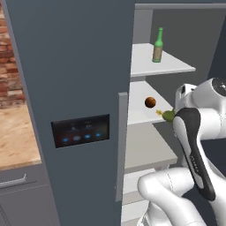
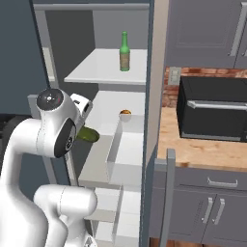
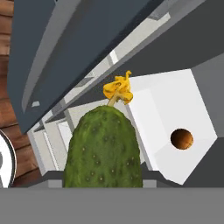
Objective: Place the beer on the top shelf of the fridge to keep it out of children's reach, and place the cucumber and orange on lower shelves for easy access.
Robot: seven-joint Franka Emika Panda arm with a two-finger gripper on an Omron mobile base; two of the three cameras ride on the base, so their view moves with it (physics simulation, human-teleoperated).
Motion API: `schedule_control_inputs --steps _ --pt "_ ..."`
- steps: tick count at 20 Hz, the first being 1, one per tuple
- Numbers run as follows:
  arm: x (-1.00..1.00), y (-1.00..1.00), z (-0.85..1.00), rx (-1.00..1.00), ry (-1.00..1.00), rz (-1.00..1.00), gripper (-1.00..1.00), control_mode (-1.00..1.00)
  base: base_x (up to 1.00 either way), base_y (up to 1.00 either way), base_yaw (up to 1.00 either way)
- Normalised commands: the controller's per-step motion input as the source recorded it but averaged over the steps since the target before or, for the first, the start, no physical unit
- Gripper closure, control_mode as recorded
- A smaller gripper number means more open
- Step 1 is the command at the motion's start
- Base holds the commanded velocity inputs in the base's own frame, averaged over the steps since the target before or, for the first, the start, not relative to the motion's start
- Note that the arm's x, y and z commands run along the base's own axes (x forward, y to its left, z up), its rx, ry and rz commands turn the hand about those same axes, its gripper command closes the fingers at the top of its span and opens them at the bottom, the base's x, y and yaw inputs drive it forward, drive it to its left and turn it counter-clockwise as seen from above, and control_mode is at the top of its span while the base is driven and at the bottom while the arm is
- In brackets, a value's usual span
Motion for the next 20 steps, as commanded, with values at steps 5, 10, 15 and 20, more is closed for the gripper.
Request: schedule_control_inputs --steps 5,10,15,20 --pt "0.46 -0.09 -0.18 0.00 0.00 0.00 1.00 -1.00 0.00 0.00 0.00" --pt "0.58 -0.04 -0.24 0.00 0.00 0.00 1.00 -1.00 0.00 0.00 0.00" --pt "0.64 -0.05 -0.26 0.00 0.00 0.00 1.00 -1.00 0.00 0.00 0.00" --pt "0.57 -0.13 -0.23 0.00 0.00 0.00 1.00 -1.00 0.00 0.00 0.00"
